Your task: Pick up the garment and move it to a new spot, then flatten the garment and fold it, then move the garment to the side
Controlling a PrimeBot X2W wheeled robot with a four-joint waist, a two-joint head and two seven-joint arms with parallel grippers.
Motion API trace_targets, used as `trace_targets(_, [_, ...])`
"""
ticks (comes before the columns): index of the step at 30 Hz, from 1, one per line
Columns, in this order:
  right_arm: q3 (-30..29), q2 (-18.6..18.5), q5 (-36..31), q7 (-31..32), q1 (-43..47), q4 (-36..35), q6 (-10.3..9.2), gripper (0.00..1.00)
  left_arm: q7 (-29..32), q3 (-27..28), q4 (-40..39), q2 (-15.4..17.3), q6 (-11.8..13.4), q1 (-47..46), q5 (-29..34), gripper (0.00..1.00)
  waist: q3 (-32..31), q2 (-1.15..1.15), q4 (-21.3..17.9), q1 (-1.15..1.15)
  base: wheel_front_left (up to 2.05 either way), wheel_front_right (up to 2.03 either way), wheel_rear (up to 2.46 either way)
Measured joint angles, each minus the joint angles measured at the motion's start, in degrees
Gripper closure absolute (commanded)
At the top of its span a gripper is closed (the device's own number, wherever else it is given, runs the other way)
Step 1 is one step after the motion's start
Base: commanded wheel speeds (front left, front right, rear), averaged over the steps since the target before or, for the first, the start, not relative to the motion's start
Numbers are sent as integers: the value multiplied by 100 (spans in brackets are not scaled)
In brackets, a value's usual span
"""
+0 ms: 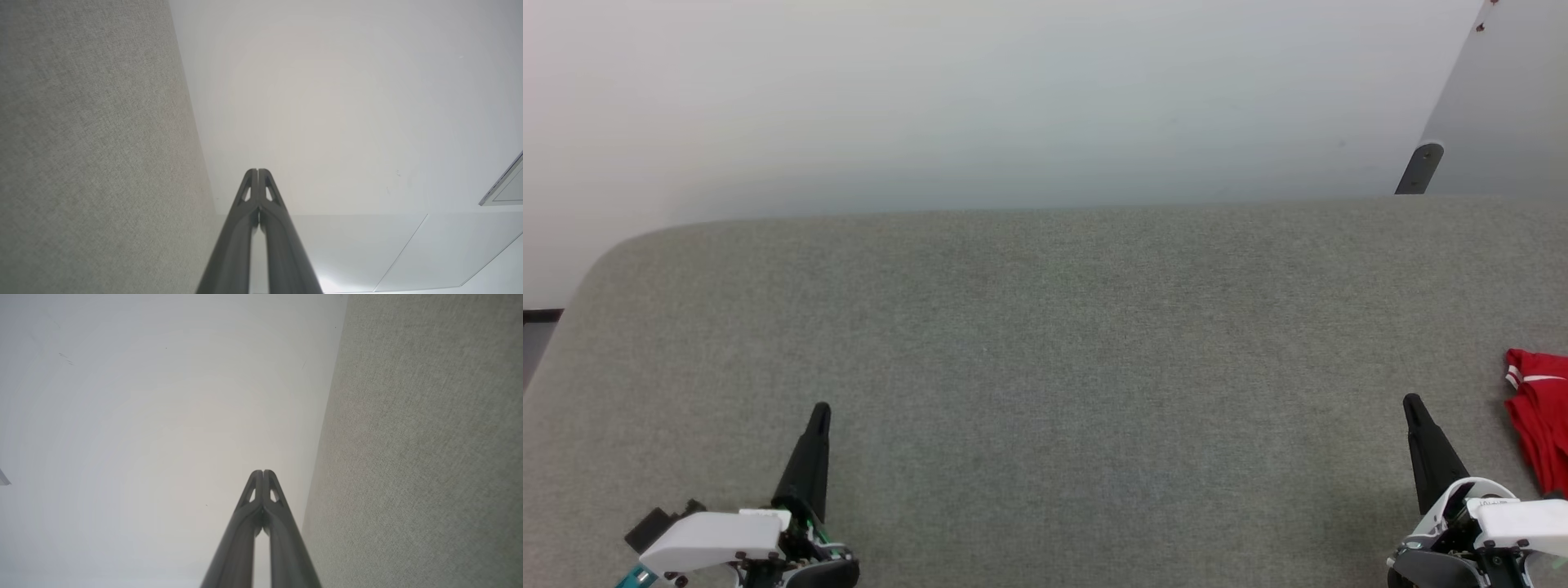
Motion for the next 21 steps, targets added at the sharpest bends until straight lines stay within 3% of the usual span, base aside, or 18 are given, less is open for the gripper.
trace_targets(21, [0, 0, 0, 0, 0, 0, 0, 100, 2, 9, 1, -7, 0, -1, 1, 100, 0, 0, 0, 0, 0, 0, 0])
